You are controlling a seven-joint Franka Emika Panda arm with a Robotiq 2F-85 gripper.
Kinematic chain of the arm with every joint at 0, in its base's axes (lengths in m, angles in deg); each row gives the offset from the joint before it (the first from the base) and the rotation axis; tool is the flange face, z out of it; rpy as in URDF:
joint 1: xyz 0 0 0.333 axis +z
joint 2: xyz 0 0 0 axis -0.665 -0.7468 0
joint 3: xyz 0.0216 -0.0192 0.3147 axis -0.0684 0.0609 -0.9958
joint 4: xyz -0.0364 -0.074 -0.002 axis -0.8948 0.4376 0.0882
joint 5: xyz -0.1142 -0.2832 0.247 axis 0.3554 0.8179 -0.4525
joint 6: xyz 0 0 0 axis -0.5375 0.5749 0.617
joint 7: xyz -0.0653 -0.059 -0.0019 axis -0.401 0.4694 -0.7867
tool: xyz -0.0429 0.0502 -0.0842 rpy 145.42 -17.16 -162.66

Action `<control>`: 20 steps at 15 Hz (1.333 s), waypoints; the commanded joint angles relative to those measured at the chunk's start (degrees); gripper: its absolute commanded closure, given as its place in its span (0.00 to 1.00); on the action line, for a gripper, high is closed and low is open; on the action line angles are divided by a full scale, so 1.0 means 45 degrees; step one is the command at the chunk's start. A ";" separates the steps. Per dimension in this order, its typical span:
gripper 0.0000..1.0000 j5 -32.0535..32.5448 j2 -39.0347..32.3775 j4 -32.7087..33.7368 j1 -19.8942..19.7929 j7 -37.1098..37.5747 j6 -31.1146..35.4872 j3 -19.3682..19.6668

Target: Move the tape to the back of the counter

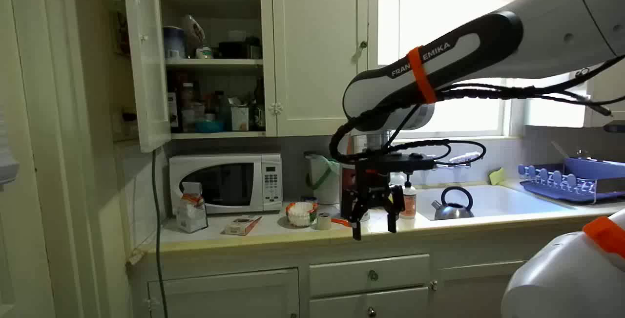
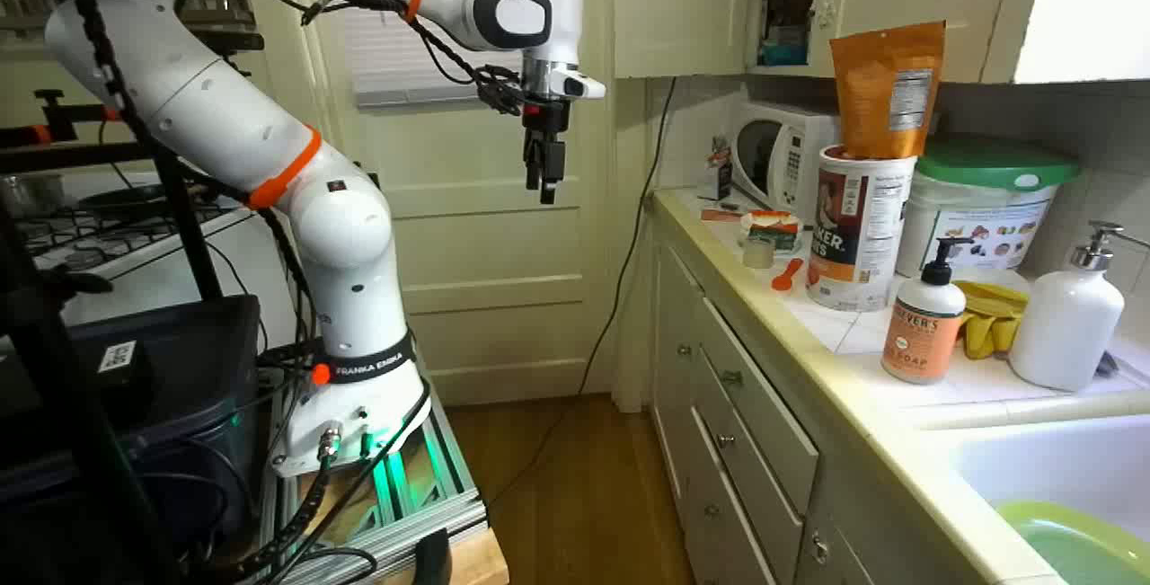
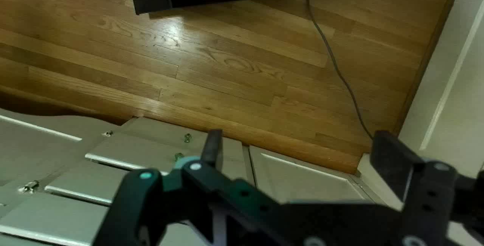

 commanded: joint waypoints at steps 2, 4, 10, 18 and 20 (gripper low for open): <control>0.00 -0.0024 -0.0003 0.0020 -0.0057 -0.0031 -0.0026 -0.0044; 0.00 -0.0024 -0.0003 0.0020 -0.0057 -0.0031 -0.0026 -0.0044; 0.00 -0.0515 -0.0601 0.0318 -0.0081 0.0304 0.0843 0.0004; 0.00 -0.1347 -0.4600 0.3070 -0.0452 0.2698 0.6293 -0.0509; 0.00 -0.0600 -0.5561 0.3815 -0.0828 0.3409 0.7434 -0.0607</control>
